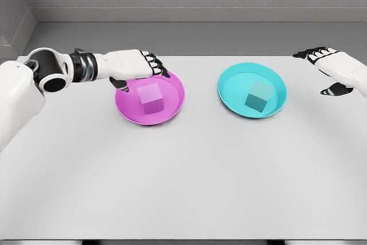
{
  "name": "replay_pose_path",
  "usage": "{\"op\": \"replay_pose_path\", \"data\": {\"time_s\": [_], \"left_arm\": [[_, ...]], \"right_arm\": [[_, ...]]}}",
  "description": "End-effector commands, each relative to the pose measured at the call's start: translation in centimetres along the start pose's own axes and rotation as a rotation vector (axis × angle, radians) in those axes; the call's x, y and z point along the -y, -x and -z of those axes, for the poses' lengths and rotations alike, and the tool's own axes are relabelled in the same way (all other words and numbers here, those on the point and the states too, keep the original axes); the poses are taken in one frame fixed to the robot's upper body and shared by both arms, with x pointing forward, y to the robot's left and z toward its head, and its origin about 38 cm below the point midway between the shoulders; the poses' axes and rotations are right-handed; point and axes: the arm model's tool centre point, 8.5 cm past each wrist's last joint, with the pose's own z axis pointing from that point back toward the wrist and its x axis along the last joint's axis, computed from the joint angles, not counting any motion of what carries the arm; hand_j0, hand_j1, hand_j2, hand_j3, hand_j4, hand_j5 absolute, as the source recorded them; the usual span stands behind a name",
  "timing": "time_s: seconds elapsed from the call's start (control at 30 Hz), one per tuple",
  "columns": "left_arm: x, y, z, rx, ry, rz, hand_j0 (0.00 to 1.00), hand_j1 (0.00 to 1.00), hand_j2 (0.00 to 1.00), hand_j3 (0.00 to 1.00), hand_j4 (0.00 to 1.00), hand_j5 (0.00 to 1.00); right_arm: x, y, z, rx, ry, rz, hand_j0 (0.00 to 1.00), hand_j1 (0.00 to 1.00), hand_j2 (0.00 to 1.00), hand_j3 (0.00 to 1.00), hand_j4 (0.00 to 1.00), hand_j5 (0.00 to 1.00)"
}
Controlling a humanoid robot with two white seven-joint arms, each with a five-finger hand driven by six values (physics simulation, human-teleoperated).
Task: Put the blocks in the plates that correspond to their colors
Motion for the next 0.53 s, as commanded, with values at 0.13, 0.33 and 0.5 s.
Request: {"op": "replay_pose_path", "data": {"time_s": [0.13, 0.33, 0.5], "left_arm": [[1.5, 4.9, -7.8, -0.124, -0.044, -0.121, 1.00, 1.00, 1.00, 1.00, 1.00, 1.00], [5.1, 8.0, -16.4, -0.273, -0.049, -0.218, 1.00, 1.00, 1.00, 1.00, 1.00, 1.00], [5.7, 9.0, -19.4, -0.335, -0.028, -0.217, 1.00, 1.00, 1.00, 1.00, 1.00, 1.00]], "right_arm": [[0.1, 0.2, -0.1, -0.004, 0.004, 0.004, 1.00, 1.00, 1.00, 1.00, 1.00, 1.00], [0.0, 0.1, -0.1, -0.003, 0.000, 0.005, 1.00, 1.00, 1.00, 1.00, 1.00, 1.00], [0.0, 0.1, 0.0, -0.002, 0.000, 0.006, 1.00, 1.00, 1.00, 1.00, 1.00, 1.00]]}}
